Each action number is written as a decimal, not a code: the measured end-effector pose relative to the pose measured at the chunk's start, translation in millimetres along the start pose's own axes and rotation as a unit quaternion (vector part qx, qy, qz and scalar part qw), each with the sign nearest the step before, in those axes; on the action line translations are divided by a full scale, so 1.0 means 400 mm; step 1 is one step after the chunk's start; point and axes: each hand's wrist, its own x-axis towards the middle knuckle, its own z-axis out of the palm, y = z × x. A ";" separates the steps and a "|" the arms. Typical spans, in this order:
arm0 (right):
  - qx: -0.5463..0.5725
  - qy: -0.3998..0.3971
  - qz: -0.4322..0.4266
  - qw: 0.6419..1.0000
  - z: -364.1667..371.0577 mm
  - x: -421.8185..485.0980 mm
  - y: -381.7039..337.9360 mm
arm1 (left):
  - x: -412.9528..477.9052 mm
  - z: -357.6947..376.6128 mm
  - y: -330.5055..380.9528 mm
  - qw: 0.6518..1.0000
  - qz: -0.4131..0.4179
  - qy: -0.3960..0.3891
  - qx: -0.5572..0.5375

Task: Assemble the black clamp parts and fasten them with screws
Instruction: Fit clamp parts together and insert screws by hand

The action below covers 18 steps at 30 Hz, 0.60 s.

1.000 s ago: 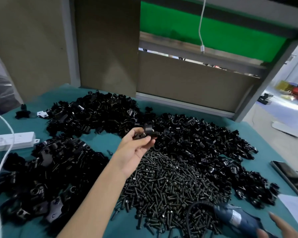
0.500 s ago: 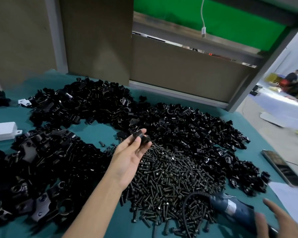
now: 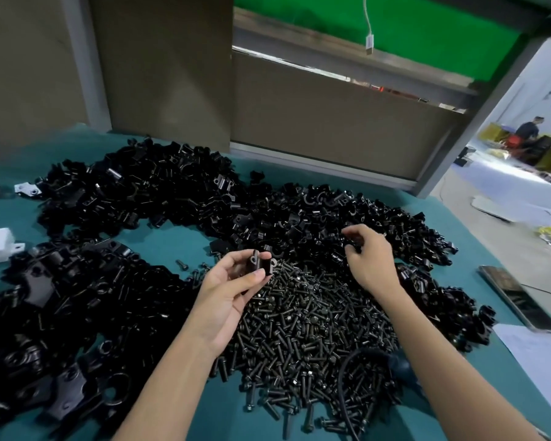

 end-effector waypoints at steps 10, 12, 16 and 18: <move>-0.165 -0.076 0.033 0.983 0.058 0.123 0.019 | -0.013 0.009 -0.004 0.996 -0.029 -0.055 0.063; -0.190 -0.069 0.036 0.979 0.063 0.121 0.010 | -0.014 0.010 -0.004 0.996 -0.032 -0.055 0.055; -0.249 -0.049 0.034 0.967 0.073 0.114 -0.008 | -0.015 0.006 -0.004 0.998 -0.033 -0.050 0.026; -0.240 -0.040 0.045 0.969 0.071 0.114 -0.010 | -0.015 0.005 -0.005 0.998 -0.033 -0.052 0.016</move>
